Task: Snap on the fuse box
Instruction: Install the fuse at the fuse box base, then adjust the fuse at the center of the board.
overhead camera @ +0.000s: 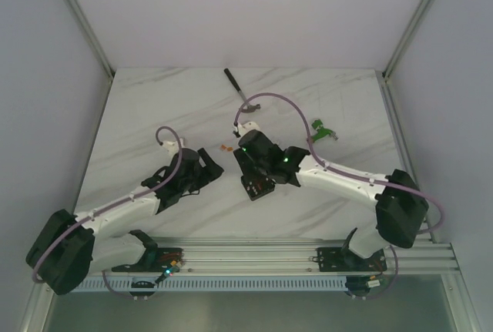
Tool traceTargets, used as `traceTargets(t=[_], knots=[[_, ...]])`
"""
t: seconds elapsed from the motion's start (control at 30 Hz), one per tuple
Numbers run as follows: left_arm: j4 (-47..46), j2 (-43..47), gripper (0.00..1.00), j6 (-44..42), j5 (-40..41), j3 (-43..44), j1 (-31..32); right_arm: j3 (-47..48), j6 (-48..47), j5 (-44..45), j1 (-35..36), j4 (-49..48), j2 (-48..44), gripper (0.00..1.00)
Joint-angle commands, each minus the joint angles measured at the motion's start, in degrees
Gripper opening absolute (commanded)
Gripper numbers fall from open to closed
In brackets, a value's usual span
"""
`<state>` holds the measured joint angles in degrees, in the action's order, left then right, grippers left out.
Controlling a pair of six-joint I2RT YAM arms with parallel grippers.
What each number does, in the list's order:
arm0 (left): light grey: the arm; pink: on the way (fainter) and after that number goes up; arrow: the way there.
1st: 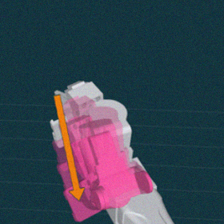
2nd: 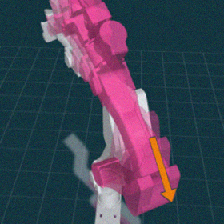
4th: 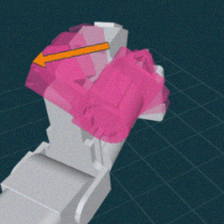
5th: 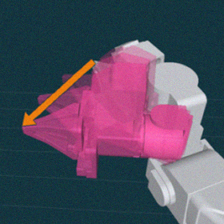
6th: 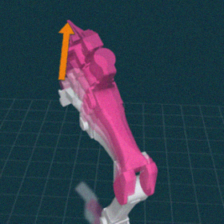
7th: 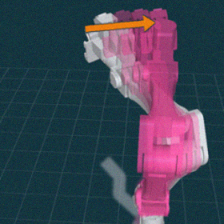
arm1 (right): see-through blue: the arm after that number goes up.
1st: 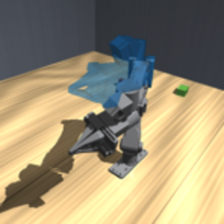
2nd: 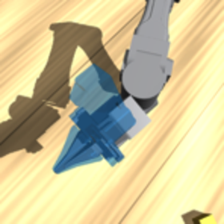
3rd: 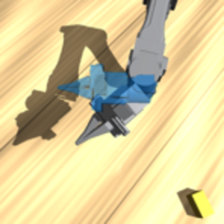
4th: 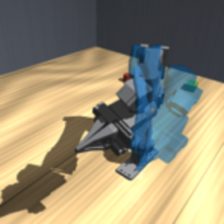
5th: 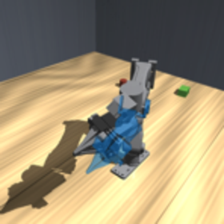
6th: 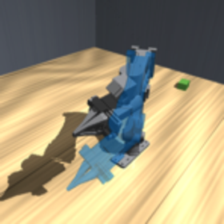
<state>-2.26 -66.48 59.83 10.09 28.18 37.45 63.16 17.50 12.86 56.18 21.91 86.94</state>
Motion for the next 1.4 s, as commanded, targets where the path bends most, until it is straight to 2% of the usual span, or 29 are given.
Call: traceTargets(t=[0.0, 0.13, 0.3, 0.47, 0.73, 1.07, 1.37], knots=[[4.3, 2.8, 0.86, -4.0, 2.4, -2.4, -4.7, 2.3, -4.0, 1.0, -2.9, -8.3, 4.9, 0.54], [4.5, 3.9, 0.92, -5.9, 0.6, -3.5, -9.1, 5.0, -6.4, 1.7, -4.3, -14.5, 11.2, 0.55], [4.4, 4.0, 1.00, -7.0, -0.3, -4.3, -11.8, 8.9, -7.4, 2.8, -5.1, -19.2, 18.6, 0.56], [4.3, 3.4, 1.00, -7.6, -1.5, -4.2, -13.5, 12.1, -7.7, 3.3, -5.1, -23.2, 24.8, 0.59], [4.3, 3.9, 1.00, -7.6, -2.4, -4.6, -14.1, 17.6, -6.7, 7.0, -5.5, -23.8, 32.6, 0.57], [4.2, 4.0, 1.00, -7.6, -3.0, -4.8, -14.3, 18.8, -4.2, 5.3, -6.3, -24.4, 35.3, 0.46], [4.2, 4.5, 1.00, -7.4, -3.3, -5.0, -14.3, 19.1, -3.4, 5.1, -6.7, -24.1, 36.9, 0.43]])
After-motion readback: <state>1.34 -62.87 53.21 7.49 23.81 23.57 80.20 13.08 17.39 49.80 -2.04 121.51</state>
